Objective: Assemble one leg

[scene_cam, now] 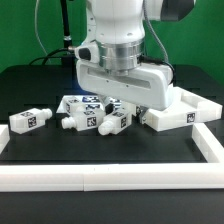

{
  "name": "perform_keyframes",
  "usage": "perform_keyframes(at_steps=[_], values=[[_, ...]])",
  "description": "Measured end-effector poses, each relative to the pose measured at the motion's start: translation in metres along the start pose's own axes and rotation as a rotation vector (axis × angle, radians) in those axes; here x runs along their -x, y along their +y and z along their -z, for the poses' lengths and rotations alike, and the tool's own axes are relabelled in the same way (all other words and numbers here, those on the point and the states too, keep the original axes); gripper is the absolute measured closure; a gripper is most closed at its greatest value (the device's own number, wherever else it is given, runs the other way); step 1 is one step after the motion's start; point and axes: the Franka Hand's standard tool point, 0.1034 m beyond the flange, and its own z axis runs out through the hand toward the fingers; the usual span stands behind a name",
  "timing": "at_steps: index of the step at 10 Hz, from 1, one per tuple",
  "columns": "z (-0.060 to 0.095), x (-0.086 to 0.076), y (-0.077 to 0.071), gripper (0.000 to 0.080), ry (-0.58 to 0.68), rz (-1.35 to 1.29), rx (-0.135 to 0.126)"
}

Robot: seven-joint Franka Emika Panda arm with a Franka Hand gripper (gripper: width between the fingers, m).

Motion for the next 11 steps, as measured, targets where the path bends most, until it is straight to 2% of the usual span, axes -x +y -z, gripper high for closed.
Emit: perform_keyframes(at_steps=[1,2,3,4,5,6,7,8,9,10,11], values=[[0.000,0.000,0.000,0.0265,0.000,0.000,0.000],[0.000,0.000,0.000,0.0414,0.000,0.000,0.000],[0.000,0.000,0.000,0.0414,0.000,0.000,0.000],[0.000,0.000,0.000,0.0517,0.000,0.000,0.000],[0.000,0.000,0.000,0.0517,0.000,0.000,0.000],[0.000,0.007,0.001,0.0517,-0.004,-0.039,0.009],[0.005,0.016,0.002,0.0517,-0.025,-0.077,0.024],[0.017,0.022,0.004,0.0517,-0.050,-0.119,0.034],[0.026,0.023,0.011,0.0517,-0.056,-0.146,0.021],[0.030,0.029,0.026,0.0517,-0.075,-0.204,0.003],[0.030,0.040,0.042,0.0517,-0.091,-0.228,0.005]])
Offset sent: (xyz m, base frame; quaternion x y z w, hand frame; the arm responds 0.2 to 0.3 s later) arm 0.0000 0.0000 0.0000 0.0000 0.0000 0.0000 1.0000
